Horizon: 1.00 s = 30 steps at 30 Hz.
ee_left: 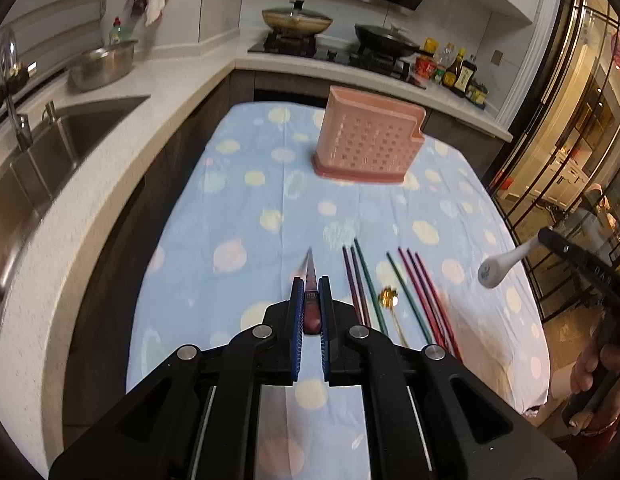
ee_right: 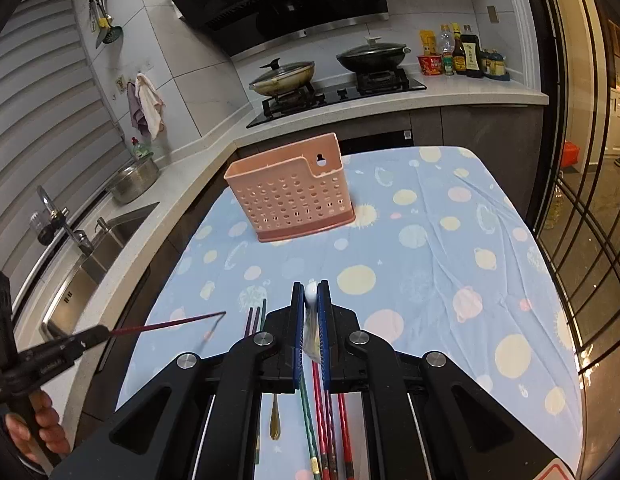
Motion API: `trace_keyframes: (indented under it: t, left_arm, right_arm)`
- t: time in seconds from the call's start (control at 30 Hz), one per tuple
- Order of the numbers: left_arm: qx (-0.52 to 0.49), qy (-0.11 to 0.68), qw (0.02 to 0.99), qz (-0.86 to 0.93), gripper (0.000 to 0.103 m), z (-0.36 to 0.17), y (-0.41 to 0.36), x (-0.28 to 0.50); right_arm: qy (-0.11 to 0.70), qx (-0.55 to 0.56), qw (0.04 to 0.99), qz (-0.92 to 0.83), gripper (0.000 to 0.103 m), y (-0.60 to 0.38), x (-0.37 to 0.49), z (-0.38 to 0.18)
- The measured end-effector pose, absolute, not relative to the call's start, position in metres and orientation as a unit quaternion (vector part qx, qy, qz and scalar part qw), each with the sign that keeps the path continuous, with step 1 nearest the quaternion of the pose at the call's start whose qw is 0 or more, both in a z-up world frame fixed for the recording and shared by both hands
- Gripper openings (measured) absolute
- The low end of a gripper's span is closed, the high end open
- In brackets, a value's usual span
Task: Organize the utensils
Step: 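Lift the chopstick and white spoon and carry both toward the pink caddy, then drop the chopstick and white spoon into the pink caddy, opening both tools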
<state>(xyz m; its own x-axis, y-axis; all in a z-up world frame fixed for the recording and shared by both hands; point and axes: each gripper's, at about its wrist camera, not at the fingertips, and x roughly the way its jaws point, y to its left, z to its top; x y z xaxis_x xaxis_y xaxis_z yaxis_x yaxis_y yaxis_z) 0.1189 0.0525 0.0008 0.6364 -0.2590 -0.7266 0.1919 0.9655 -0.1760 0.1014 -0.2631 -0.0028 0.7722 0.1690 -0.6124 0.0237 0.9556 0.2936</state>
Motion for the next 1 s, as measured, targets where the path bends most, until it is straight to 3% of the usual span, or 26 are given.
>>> trace_keyframes:
  t: [0.7, 0.87, 1.0]
  left_arm:
    - [-0.031, 0.221, 0.964, -0.147, 0.007, 0.162, -0.020, 0.291]
    - [-0.028, 0.201, 0.969, -0.141, 0.007, 0.167, -0.035, 0.326]
    - [-0.035, 0.233, 0.962, -0.138, 0.007, 0.145, -0.040, 0.354]
  right_arm:
    - [0.268, 0.173, 0.945, 0.076, 0.006, -0.285, 0.280, 0.077]
    - [0.273, 0.181, 0.942, 0.069, 0.007, -0.284, 0.324, 0.070]
    - [0.305, 0.196, 0.930, 0.064, 0.007, -0.287, 0.352, 0.042]
